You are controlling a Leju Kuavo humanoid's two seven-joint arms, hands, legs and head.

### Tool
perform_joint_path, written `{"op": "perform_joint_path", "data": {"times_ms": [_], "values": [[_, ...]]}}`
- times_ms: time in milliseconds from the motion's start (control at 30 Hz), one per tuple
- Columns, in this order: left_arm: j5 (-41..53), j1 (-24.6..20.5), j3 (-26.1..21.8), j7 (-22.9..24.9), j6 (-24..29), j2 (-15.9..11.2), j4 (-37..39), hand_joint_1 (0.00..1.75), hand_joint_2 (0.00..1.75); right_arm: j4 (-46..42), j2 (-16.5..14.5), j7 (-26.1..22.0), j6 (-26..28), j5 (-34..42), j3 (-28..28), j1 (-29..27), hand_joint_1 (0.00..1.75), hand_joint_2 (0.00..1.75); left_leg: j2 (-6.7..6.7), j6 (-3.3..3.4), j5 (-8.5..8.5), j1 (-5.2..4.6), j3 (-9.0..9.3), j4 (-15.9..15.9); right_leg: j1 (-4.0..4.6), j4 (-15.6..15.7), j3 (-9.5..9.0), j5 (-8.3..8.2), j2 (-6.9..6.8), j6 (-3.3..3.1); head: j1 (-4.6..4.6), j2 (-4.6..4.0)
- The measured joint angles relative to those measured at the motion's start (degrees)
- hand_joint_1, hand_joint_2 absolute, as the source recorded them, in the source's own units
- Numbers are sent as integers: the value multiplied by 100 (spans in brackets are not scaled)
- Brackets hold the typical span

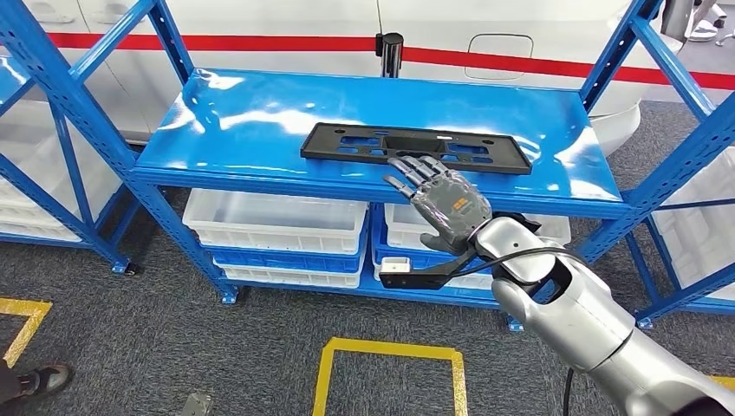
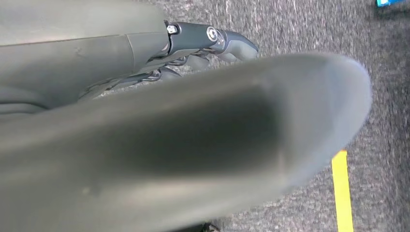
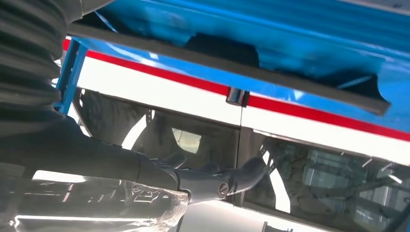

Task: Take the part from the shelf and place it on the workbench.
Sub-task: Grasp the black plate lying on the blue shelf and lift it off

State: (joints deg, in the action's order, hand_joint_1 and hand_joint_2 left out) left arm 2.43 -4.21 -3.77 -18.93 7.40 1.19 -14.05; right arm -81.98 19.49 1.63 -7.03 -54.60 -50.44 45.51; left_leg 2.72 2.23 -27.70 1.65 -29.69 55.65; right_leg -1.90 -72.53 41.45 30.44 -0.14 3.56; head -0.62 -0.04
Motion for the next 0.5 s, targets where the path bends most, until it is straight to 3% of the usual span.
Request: {"op": "perform_joint_path", "data": {"times_ms": [67, 100, 133, 233, 300, 367, 433, 467, 500], "values": [[5, 1, -2, 1, -2, 3, 0, 0, 0, -20, 4, -4, -21, 0, -2, -3, 0, 175, -4, -91, -63, 45, 74, 5, -46, 740, -294, -368, -29, 135, 13, 0], [8, -3, -5, 2, -2, -3, 0, 0, 0, -27, 3, -5, -34, 1, -9, 0, 0, 175, -2, -143, -96, 58, 109, 9, -47, 1115, -439, -488, -49, 167, 27, 0], [8, -8, -9, 4, -2, -10, -1, 0, 0, -33, 3, -6, -44, 1, -18, 2, 0, 175, 4, -194, -129, 54, 124, 13, -38, 1359, -548, -557, -68, 142, 38, 0], [8, -16, -19, 13, 0, -21, -7, 0, 0, -57, 1, -6, -60, -1, -43, -7, 0, 175, 18, -301, -186, 48, 145, 31, 1, 1427, -605, -533, -38, -134, -2, 0], [8, -22, -29, 13, 3, -18, -13, 0, 0, -93, 1, -6, -60, -6, -45, 18, 0, 175, -46, -332, -218, 90, 79, 228, 2, 1413, -663, -504, 12, -225, -37, 0], [8, -31, -43, 13, 4, -17, -19, 0, 0, -118, -10, -4, -61, -9, -50, 59, 0, 175, -154, -340, -358, 102, -278, 836, 26, 1417, -744, -449, 55, -304, -67, 0], [8, -19, -53, 13, 6, -17, -20, 0, 0, -121, -24, -2, -62, -9, -67, 65, 0, 175, -212, -325, -627, 66, -826, 1563, 91, 1418, -817, -379, 101, -395, -84, 0], [8, -8, -56, 13, 7, -18, -20, 0, 0, -121, -28, -1, -63, -9, -75, 61, 0, 175, -220, -296, -688, 39, -1033, 1747, 132, 1418, -860, -340, 129, -431, -84, 0], [8, 2, -57, 13, 10, -18, -20, 0, 0, -121, -32, 0, -63, -9, -81, 58, 0, 175, -224, -243, -626, 5, -1148, 1739, 176, 1419, -914, -298, 158, -458, -85, 0]]}}
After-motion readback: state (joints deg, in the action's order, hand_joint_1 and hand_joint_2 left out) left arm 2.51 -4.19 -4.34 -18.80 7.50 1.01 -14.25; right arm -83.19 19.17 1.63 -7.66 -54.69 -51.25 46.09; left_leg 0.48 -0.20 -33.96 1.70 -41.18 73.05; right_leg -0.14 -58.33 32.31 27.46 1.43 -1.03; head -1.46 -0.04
